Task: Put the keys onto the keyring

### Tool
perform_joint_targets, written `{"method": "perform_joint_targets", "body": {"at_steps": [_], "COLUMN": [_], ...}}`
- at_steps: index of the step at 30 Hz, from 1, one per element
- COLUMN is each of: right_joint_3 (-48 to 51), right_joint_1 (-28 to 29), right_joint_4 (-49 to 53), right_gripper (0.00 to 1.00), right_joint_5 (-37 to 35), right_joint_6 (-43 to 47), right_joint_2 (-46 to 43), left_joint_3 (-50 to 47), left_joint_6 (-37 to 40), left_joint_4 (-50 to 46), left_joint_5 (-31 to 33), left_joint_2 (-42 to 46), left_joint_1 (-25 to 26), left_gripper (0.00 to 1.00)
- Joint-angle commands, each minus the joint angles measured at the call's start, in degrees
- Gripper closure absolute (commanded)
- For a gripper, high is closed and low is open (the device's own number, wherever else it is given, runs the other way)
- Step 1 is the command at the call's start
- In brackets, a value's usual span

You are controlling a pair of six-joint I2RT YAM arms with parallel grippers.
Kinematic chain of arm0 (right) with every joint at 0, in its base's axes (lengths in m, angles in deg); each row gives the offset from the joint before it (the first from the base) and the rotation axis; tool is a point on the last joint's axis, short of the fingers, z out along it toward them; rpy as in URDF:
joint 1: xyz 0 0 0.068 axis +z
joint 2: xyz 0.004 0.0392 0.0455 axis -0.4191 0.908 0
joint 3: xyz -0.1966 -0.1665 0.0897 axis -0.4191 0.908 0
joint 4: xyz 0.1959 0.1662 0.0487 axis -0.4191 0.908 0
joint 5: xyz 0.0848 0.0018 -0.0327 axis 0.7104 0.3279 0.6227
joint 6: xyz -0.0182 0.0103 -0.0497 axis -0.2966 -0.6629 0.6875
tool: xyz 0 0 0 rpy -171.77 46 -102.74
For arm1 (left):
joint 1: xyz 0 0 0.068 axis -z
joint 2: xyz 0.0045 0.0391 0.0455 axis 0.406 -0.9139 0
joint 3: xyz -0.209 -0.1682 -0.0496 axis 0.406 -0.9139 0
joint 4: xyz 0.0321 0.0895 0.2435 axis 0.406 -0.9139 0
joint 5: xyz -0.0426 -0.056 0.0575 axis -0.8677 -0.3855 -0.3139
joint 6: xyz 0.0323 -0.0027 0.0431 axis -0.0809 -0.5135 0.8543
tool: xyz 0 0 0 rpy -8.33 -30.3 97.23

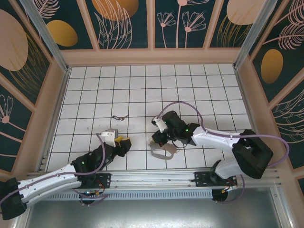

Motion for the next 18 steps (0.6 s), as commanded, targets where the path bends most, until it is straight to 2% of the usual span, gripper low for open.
{"method": "perform_joint_targets", "body": {"at_steps": [1,6,14,16,18], "right_joint_3": [2.6,2.6,0.5,-0.6,-2.2], "right_joint_1": [-2.3,-3.0,-1.7,-0.3,1.4], "right_joint_4": [-4.7,-4.2,2.5,4.8,7.1], "right_gripper": [1.00,1.00,0.72,0.60,0.57], "right_joint_5": [-2.6,-7.7,-12.4,-12.3,-13.1], "right_joint_6": [-2.1,-2.4,-0.2,1.6,3.2], "right_joint_2": [2.7,4.6,1.2,0.0,0.1], "left_joint_3": [1.9,2.0,1.7,1.4,0.9], "left_joint_6": [1.6,1.5,1.9,1.7,1.7], "left_joint_4": [3.2,2.7,4.6,5.3,6.0], "left_joint_5": [-0.5,-0.4,-0.5,-0.8,-1.2], "left_joint_2": [-0.5,-0.5,-2.2,-2.6,-2.5], "left_joint_1": [-0.3,-0.3,-0.3,-0.3,-0.3], "left_gripper": [0.48,0.47,0.47,0.47,0.47]}}
